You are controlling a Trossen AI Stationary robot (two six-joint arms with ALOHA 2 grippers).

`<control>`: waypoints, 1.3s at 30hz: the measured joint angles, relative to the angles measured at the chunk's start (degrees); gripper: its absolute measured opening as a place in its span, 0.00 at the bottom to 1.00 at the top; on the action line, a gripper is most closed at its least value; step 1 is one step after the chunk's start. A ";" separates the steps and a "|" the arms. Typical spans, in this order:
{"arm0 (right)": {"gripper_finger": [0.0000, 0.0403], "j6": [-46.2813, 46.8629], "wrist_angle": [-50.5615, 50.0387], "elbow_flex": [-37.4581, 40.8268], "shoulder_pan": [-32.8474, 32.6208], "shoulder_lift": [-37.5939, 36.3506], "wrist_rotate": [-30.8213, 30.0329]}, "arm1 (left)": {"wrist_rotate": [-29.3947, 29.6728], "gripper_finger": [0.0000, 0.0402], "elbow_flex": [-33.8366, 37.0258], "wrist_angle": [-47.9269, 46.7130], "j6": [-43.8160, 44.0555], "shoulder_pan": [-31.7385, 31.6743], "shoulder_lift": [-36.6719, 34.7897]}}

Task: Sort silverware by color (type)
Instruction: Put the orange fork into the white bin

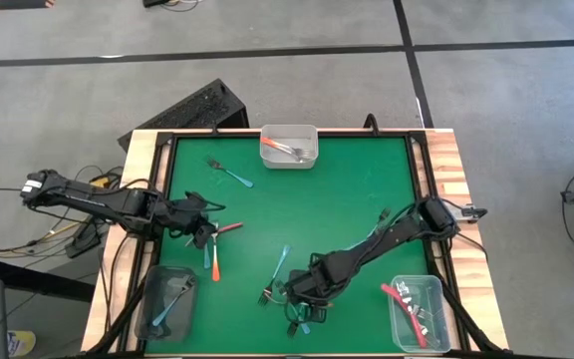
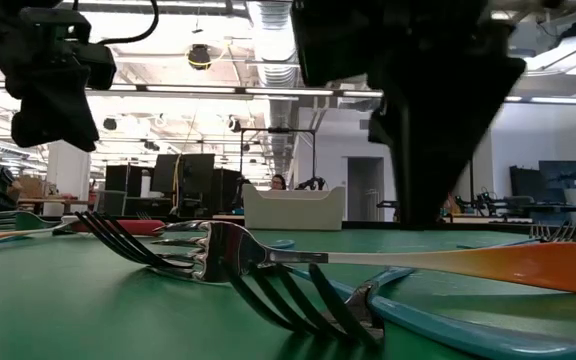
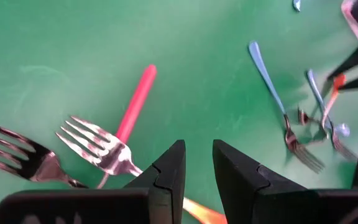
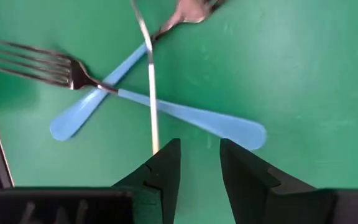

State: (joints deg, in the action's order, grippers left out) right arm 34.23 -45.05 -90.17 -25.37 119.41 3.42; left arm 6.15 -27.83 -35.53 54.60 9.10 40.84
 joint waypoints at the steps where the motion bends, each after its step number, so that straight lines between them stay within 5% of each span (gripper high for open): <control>1: 0.33 0.35 0.63 0.30 -0.21 0.01 0.38 | -0.80 0.17 0.00 -0.22 -0.28 0.34 0.00; 21: 0.32 3.43 2.78 5.40 -4.78 -0.09 0.15 | 2.79 0.17 -0.02 -2.83 -0.79 2.84 0.00; 28: 0.05 4.26 0.94 5.46 -3.01 -0.23 -0.22 | 3.30 0.17 -0.02 -2.69 -0.79 2.84 0.00; 33: 0.04 3.51 -3.64 2.11 -2.80 -0.08 -0.68 | 3.30 0.17 -0.02 -2.69 -0.79 2.82 -0.02; 39: 0.04 -7.25 -13.53 -3.32 -0.57 -4.11 -12.20 | 5.27 0.17 -0.02 -2.58 -0.73 2.80 0.00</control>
State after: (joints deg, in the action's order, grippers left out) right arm 26.98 -58.59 -93.49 -25.93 115.29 -8.77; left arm 11.42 -27.86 -38.11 53.87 11.90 40.84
